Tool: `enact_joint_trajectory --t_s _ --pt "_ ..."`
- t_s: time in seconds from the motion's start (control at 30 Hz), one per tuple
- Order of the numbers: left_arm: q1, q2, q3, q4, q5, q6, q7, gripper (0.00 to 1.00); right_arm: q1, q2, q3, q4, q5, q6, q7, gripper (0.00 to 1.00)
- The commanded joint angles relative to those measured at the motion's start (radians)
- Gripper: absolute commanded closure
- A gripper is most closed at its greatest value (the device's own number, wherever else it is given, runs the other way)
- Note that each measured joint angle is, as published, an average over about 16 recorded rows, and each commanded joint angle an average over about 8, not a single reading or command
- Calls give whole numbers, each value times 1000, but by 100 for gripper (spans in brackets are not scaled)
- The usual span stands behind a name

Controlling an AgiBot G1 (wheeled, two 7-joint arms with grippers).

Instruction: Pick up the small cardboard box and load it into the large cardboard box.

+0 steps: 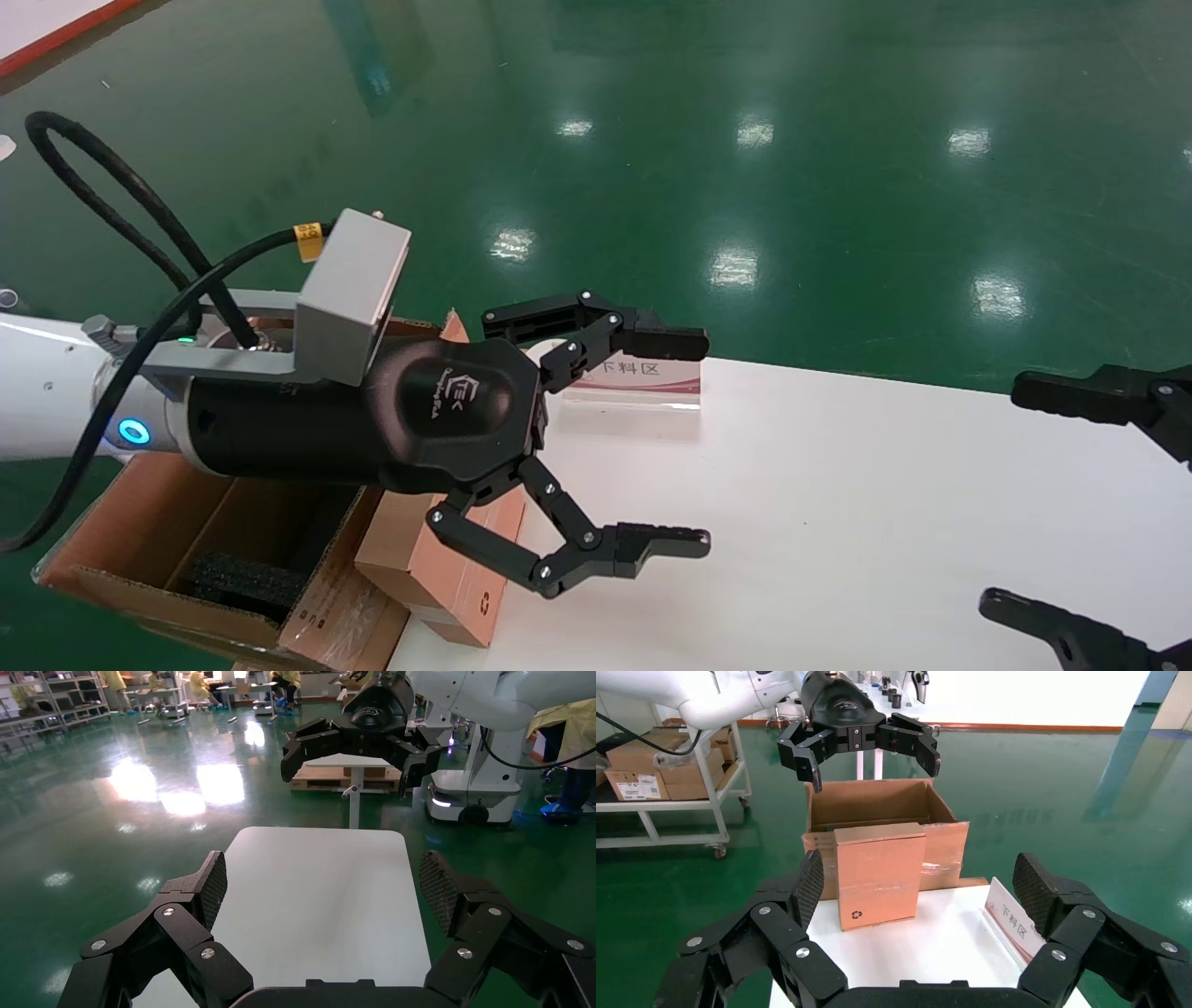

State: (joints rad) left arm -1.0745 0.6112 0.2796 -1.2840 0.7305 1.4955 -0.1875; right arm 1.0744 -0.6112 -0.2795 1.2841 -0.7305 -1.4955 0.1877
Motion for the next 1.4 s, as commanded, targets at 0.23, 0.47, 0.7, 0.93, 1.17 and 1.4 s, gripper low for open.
enact_joint_trajectory --t_s 0.23,0.47,0.7,0.93,1.17,1.4 --pt "0 0 0 0 0 0 0 0 0 0 0 0 0 0 0 0" --pt "0 0 0 0 0 0 0 0 0 0 0 0 0 0 0 0" --pt "0 0 0 0 0 0 0 0 0 0 0 0 0 0 0 0" --pt "-3 -8 20 -1 44 -11 -23 0 0 0 0 0 0 0 0 0" --pt "-108 -32 127 -50 273 -55 -226 0 0 0 0 -1 0 0 0 0" --pt "-179 -23 187 -57 390 -35 -320 0 1 0 -1 -1 1 0 -1 0"
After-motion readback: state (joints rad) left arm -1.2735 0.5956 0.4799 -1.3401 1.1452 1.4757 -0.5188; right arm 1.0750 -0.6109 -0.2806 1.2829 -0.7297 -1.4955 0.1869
